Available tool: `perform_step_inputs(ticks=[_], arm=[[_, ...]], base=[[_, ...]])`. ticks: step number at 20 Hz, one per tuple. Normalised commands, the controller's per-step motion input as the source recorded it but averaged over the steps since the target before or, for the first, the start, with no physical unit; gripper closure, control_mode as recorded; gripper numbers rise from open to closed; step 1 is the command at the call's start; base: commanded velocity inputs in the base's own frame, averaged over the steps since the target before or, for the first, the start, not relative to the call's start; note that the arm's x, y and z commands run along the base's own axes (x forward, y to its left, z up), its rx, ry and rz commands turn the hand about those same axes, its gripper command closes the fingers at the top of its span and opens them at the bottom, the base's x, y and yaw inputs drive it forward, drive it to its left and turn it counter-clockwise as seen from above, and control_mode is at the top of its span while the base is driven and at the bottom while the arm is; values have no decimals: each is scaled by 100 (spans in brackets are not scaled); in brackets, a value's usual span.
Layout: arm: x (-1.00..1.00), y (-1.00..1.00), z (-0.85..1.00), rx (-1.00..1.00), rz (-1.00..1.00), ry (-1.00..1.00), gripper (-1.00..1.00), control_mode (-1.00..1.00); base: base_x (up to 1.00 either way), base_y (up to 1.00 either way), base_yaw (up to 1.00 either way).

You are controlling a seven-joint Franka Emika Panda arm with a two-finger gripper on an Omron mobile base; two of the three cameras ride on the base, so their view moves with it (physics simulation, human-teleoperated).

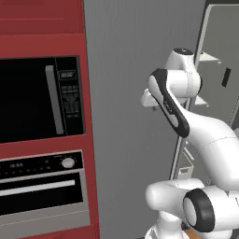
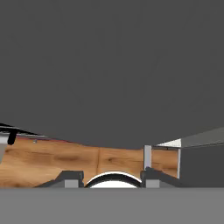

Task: Take the carrot and broccoli out of the freezer and place them in the tupperware container on the counter. Then put the tupperware containing the vegetables back in the freezer.

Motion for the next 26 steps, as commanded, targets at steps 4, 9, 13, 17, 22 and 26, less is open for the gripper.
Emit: perform_step_inputs(ticks=[4,9,13,17,22,26], arm=[[-26,0,0,0,0,-14,-100,-100],[-72,-2,5,1,0,-30,-100,-100],[-58,-15,5,0,-2,-19,-100,-100],[-46,-13,5,0,-2,-14,-100,-100],[-19,-5,3,0,-1,-8,-100,100],[0,0,0,0,0,0,-100,100]], base=[[0,0,0],[0,0,0],[0,0,0],[0,0,0],[-1,-10,0],[9,-74,0]])
